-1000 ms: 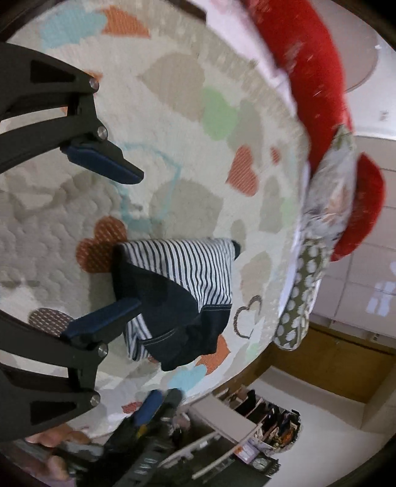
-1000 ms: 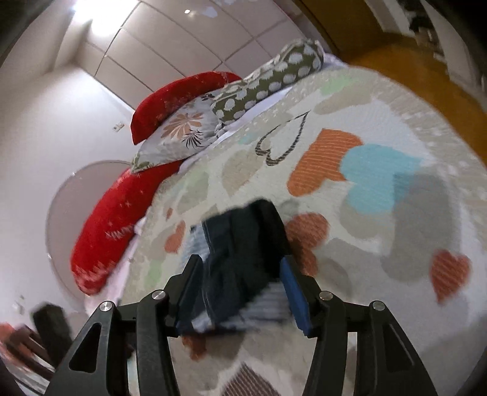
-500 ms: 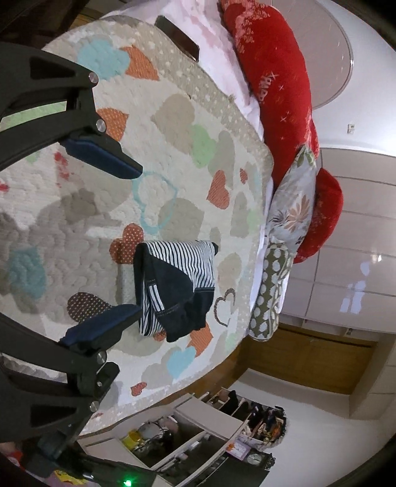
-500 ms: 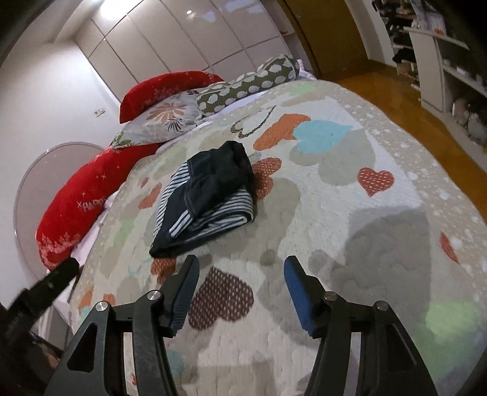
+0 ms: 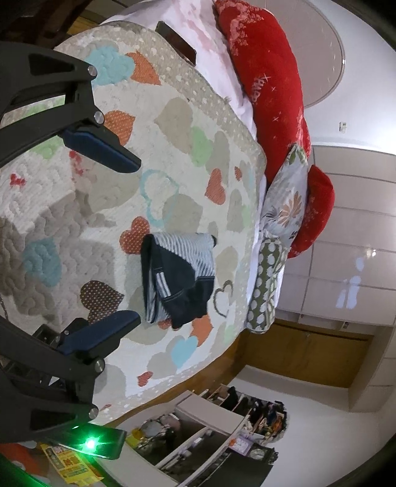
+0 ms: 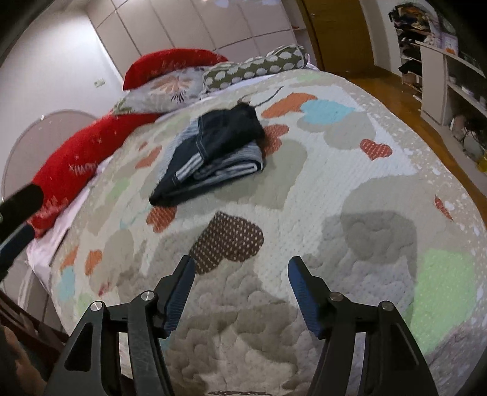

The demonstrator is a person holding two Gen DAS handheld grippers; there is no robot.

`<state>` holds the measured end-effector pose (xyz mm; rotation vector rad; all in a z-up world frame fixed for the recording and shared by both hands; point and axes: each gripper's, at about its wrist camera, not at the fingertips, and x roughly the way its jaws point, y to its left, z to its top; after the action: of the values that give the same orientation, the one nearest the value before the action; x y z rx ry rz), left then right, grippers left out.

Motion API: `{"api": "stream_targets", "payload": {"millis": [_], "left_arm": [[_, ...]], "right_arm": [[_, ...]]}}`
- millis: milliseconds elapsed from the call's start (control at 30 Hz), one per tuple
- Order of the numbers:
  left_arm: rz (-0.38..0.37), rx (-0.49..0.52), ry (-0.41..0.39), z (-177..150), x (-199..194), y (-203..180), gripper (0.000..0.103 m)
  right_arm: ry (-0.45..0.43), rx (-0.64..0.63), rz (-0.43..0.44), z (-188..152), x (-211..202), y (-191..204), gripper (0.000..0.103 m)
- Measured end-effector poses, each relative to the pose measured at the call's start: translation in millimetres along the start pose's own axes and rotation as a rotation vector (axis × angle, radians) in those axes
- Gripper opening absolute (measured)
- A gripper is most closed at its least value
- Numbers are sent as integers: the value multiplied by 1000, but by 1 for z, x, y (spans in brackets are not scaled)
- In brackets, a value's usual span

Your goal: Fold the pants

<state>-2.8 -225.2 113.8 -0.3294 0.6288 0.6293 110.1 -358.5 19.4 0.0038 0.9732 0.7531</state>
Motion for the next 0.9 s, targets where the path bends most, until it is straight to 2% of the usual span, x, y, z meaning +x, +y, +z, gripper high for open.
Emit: {"api": "stream_targets", "payload": {"millis": [200, 900], "left_arm": [[-10, -33, 63, -3, 11, 4, 91], [-11, -16, 117, -13, 19, 2, 91]], "right_arm": [[-15, -8, -46, -2, 1, -1, 68], [4, -12, -76, -5, 5, -3, 70]]}}
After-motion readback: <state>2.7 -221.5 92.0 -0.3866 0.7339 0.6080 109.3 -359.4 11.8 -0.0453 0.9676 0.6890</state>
